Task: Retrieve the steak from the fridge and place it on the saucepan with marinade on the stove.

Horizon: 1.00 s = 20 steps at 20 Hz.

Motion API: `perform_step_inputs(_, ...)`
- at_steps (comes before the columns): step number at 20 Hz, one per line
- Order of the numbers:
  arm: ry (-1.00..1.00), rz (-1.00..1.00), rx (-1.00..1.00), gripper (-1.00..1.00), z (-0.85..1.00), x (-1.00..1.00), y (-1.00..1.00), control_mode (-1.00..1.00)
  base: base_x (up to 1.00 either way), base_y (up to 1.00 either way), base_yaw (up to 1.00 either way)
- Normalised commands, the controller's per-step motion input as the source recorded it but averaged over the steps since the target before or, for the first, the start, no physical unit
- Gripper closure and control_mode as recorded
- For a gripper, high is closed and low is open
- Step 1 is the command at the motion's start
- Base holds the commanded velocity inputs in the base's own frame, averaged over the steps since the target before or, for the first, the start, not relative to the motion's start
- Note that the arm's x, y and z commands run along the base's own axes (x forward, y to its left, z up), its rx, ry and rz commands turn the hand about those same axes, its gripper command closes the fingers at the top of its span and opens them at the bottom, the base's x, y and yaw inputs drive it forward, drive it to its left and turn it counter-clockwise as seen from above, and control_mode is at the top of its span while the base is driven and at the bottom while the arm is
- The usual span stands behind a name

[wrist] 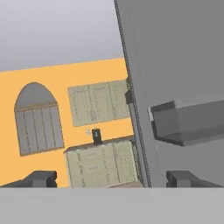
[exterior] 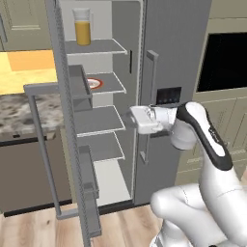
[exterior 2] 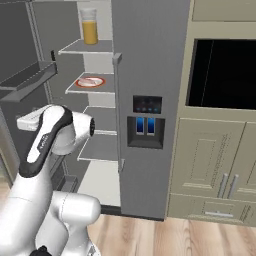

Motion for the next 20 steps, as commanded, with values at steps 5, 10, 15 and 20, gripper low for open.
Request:
perform_step_inputs(5, 0.5, -0.46, -0.28, -1.0, 0.03, -0.07, -0.48, -1.0, 0.0, 0.0, 0.0)
perform_step_inputs(10, 0.45, -0.39, -0.27, -1.0, 0.16, -0.05, -0.78, -1.0, 0.0, 0.0, 0.0)
perform_step_inputs(15, 0.27, -0.31, -0.25, -1.0, 0.15, -0.05, -0.68, -1.0, 0.0, 0.0, 0.0)
perform_step_inputs(20, 0.07, -0.28, -0.36, -1.0, 0.02, -0.15, -0.22, -1.0, 0.0, 0.0, 0.0)
